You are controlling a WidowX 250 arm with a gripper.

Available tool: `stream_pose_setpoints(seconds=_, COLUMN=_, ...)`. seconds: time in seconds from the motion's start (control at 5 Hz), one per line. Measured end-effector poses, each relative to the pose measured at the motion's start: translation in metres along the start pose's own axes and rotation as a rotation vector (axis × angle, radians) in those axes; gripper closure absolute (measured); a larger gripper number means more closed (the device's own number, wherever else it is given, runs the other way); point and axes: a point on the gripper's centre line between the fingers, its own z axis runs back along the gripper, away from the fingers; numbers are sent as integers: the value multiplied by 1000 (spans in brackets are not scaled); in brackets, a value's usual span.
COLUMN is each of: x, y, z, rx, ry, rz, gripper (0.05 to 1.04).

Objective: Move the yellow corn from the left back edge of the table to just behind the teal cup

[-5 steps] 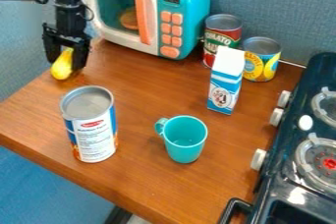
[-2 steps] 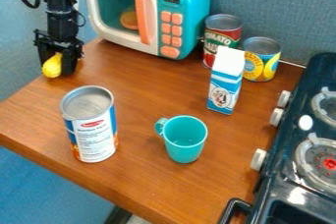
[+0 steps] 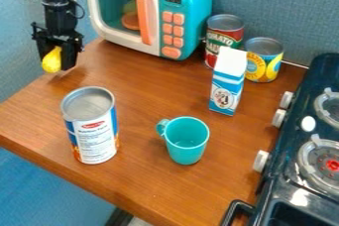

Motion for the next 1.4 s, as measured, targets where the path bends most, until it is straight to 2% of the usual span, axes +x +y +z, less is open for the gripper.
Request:
stream_pose_setpoints(seconds=0.2, x=-3, y=-24, z=28, rx=-24, ry=-86, rz=-53, gripper=379)
stream_pose_setpoints(seconds=0.4, x=0, y=-55, z=39, rx=-44, ry=-100, rz=-118, gripper=379)
stream_pose_setpoints(seconds=0.6, x=-3, y=-81, z=33, rx=-113, ry=-69, rz=-166, gripper=379)
stream_pose_setpoints(seconds=0.8, x=-6, y=-111, z=31, rx=-126, ry=-18, rz=-191, gripper=379)
stream_pose_setpoints(seconds=1.0, x=-13, y=-145, z=26, rx=-185, ry=-2, rz=-233, gripper=379)
stream_pose_setpoints(seconds=1.2, x=-17, y=-159, z=34, rx=-214, ry=-24, rz=-243, gripper=379)
stream_pose_setpoints(seconds=1.4, x=-20, y=-171, z=38, rx=-290, ry=-20, rz=-268, gripper=379)
